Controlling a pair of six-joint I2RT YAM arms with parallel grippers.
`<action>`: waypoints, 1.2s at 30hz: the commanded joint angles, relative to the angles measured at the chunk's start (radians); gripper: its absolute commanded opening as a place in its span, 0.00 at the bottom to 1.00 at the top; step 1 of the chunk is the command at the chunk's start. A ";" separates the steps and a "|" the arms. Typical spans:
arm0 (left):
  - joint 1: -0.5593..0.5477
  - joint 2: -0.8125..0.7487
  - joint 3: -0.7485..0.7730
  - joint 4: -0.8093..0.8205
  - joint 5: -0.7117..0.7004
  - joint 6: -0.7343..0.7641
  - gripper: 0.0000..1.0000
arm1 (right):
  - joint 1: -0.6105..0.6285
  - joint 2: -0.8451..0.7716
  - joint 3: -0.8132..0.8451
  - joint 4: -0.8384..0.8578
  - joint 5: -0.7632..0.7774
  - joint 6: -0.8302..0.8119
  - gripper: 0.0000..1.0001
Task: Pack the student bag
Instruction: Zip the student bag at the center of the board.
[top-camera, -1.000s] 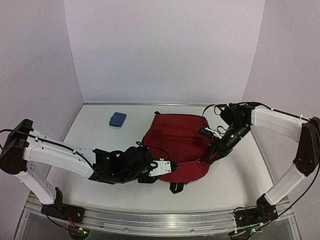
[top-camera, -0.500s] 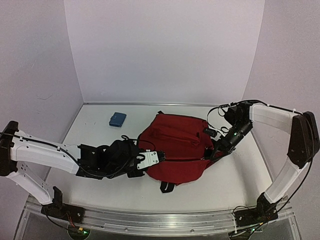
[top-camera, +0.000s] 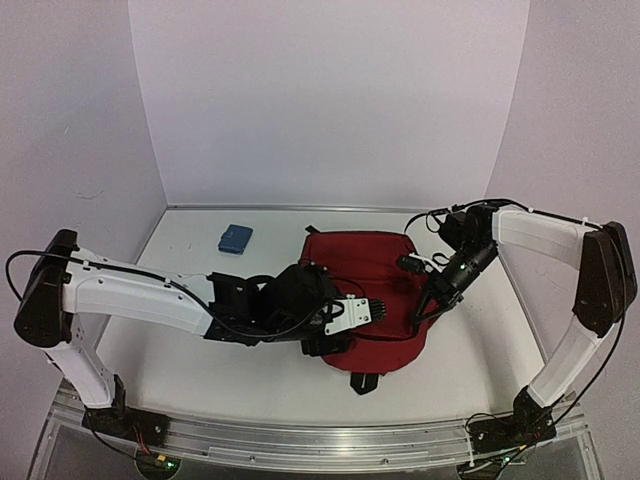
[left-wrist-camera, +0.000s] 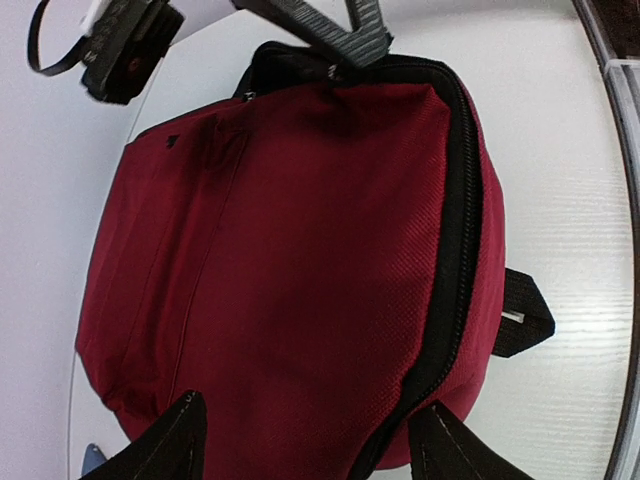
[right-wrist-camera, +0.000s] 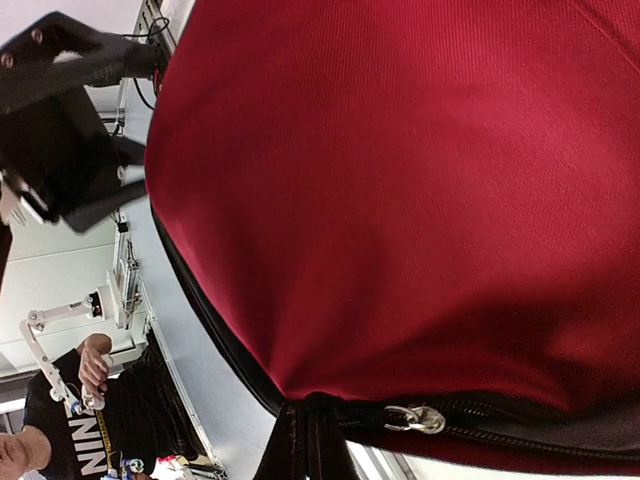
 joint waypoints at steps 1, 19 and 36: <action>-0.011 0.087 0.133 0.024 0.113 -0.030 0.68 | 0.007 -0.034 -0.001 0.010 -0.047 0.014 0.00; 0.029 -0.308 -0.155 -0.118 -0.040 -0.165 0.15 | 0.103 -0.072 -0.020 0.069 -0.082 0.065 0.00; -0.036 0.040 0.194 -0.103 0.126 -0.204 0.66 | 0.151 -0.101 -0.021 0.101 -0.048 0.118 0.00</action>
